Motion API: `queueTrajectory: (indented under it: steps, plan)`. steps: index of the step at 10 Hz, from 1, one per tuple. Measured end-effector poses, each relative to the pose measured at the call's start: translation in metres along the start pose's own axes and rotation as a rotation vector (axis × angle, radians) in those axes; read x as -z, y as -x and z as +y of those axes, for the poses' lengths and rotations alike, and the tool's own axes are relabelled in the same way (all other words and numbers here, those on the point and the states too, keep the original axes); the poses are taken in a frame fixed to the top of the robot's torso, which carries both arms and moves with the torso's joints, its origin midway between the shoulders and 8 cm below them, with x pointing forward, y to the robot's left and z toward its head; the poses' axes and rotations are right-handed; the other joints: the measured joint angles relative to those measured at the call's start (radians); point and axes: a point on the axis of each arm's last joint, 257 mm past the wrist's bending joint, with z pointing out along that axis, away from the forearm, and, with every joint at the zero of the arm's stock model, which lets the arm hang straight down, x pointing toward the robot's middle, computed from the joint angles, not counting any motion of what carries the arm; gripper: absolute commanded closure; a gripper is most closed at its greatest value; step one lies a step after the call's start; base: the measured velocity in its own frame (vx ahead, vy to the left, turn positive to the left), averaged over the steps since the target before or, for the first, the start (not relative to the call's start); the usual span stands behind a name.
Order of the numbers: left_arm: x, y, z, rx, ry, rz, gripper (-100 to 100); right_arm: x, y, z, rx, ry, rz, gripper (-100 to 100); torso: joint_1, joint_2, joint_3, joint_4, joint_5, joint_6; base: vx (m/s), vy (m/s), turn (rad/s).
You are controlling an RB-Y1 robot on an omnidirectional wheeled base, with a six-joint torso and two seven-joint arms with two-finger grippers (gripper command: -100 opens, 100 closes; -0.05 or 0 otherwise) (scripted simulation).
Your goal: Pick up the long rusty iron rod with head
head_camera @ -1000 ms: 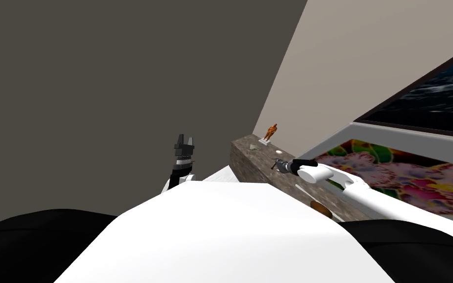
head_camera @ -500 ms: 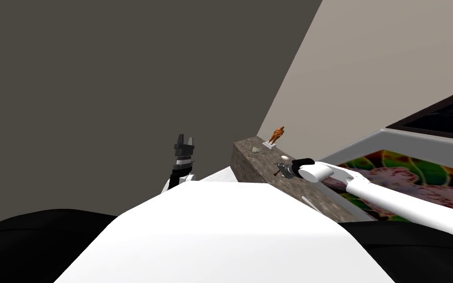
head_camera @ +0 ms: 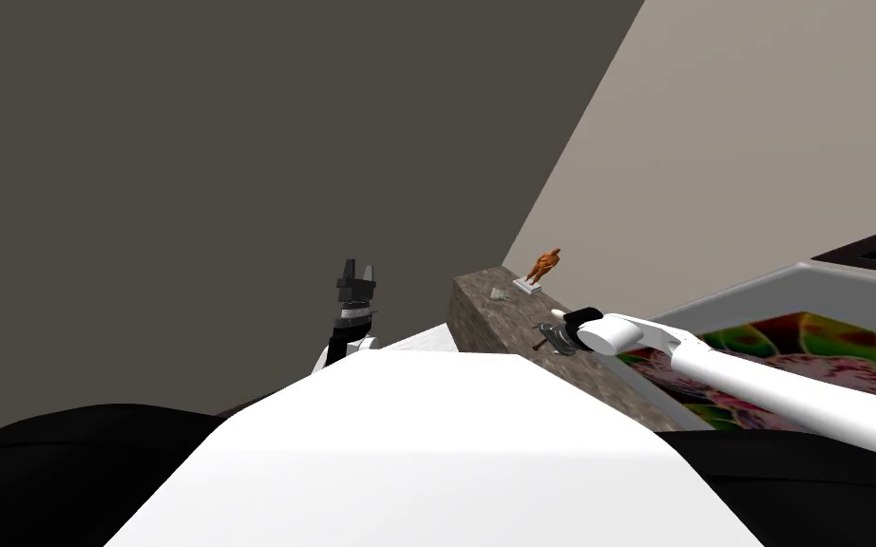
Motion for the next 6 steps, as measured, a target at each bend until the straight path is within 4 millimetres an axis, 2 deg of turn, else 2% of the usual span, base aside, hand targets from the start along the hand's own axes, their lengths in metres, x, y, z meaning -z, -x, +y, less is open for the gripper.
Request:
queueTrajectory:
  steps: [1,2,3,6]
  plan:
    - [0.0,0.0,0.0,0.0,0.0,0.0,0,-0.001,-0.003,-0.01,0.013,-0.034,0.01,-100,0.001,-0.001,0.0,0.0,0.0,0.0,0.017,-0.029,0.034]
    - [0.0,0.0,0.0,0.0,0.0,0.0,0,-0.001,-0.004,-0.011,0.016,-0.04,0.011,0,0.003,0.001,0.0,0.0,0.001,0.0,0.003,-0.006,-0.005]
    - [0.0,0.0,0.0,0.0,0.0,0.0,0,-0.001,-0.004,-0.011,0.016,-0.039,0.011,-100,0.004,0.002,0.001,0.0,0.001,0.0,-0.03,-0.002,0.162]
    - [0.0,0.0,0.0,0.0,0.0,0.0,0,-0.015,0.003,-0.022,-0.026,-0.046,0.001,-100,0.005,0.006,0.003,0.001,0.001,0.0,-0.065,-0.007,0.158]
